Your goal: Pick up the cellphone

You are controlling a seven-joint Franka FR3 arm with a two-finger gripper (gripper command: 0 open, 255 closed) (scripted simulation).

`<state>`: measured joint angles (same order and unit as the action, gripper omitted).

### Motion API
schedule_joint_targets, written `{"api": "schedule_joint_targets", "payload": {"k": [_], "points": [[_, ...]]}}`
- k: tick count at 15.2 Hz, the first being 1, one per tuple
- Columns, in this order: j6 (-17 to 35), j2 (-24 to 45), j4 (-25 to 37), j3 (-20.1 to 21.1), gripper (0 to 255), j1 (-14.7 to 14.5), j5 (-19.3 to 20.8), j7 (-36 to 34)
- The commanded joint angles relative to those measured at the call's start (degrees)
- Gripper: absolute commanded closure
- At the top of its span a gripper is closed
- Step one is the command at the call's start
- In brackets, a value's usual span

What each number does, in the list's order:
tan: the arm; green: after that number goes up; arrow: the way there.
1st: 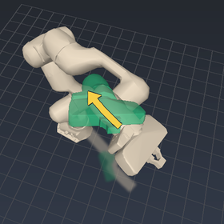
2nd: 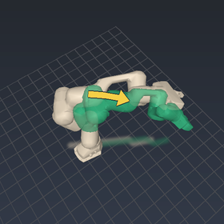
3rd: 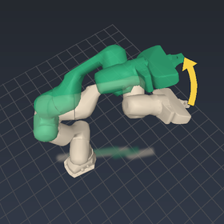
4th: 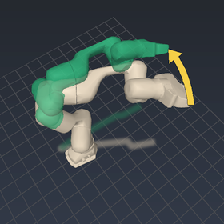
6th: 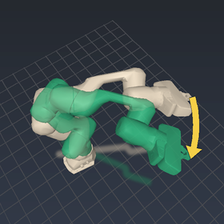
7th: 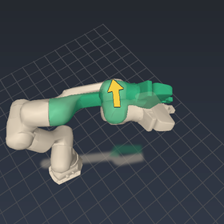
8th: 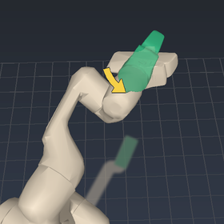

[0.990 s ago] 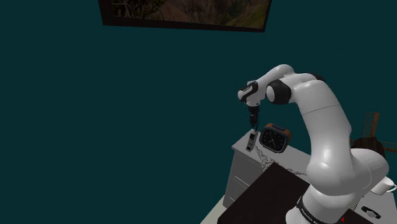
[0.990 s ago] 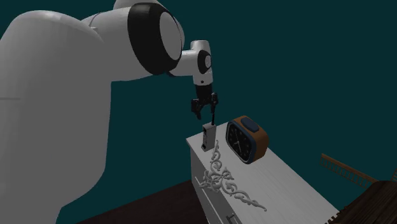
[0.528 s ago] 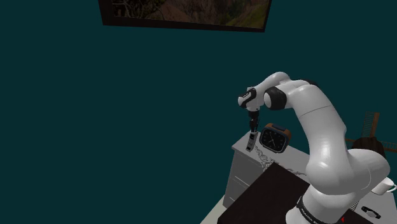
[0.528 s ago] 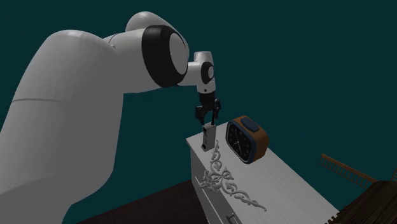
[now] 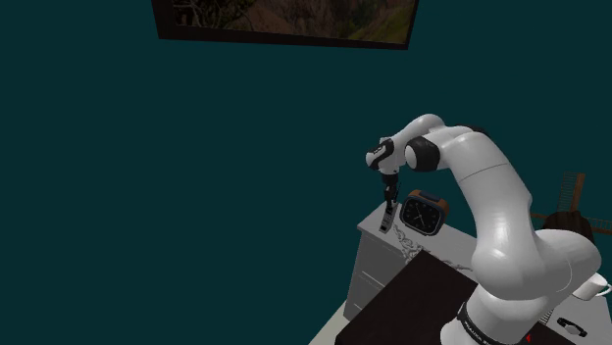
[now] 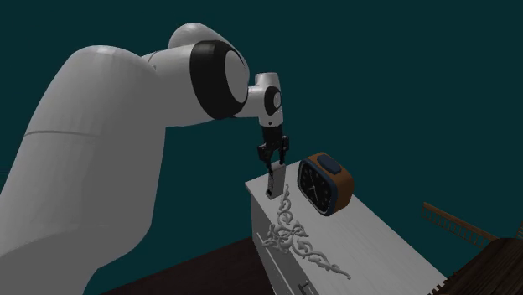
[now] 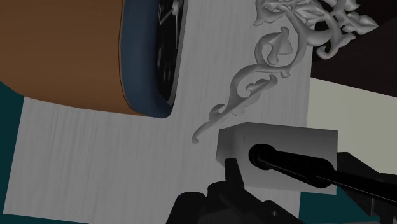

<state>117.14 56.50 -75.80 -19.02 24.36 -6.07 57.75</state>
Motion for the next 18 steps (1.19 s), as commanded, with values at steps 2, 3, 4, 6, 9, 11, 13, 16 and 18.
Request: {"api": "schedule_joint_targets", "payload": {"k": [2, 3, 4, 6, 9, 11, 13, 16, 18], "points": [[0.52, 0.31, -0.36, 0.31, 255, -0.30, -0.04, -0.13], [0.43, 0.37, -0.22, 0.33, 255, -0.31, -0.05, -0.18], [0.41, 0.44, -0.14, 0.35, 255, -0.37, -0.06, -0.27], [-0.12, 0.06, 0.03, 0.19, 255, -0.29, -0.05, -0.07], [-1.18, -1.63, -0.60, -0.11, 255, -0.56, 0.18, 0.06], [-1.94, -2.72, -0.93, -0.31, 255, -0.73, 0.35, 0.14], [-2.75, -3.76, -1.14, -0.49, 255, -0.88, 0.52, 0.22], [-3.99, -5.27, -1.40, -0.77, 255, -1.10, 0.79, 0.33], [-4.86, -6.24, -1.49, -0.96, 255, -1.23, 0.96, 0.40]]}}
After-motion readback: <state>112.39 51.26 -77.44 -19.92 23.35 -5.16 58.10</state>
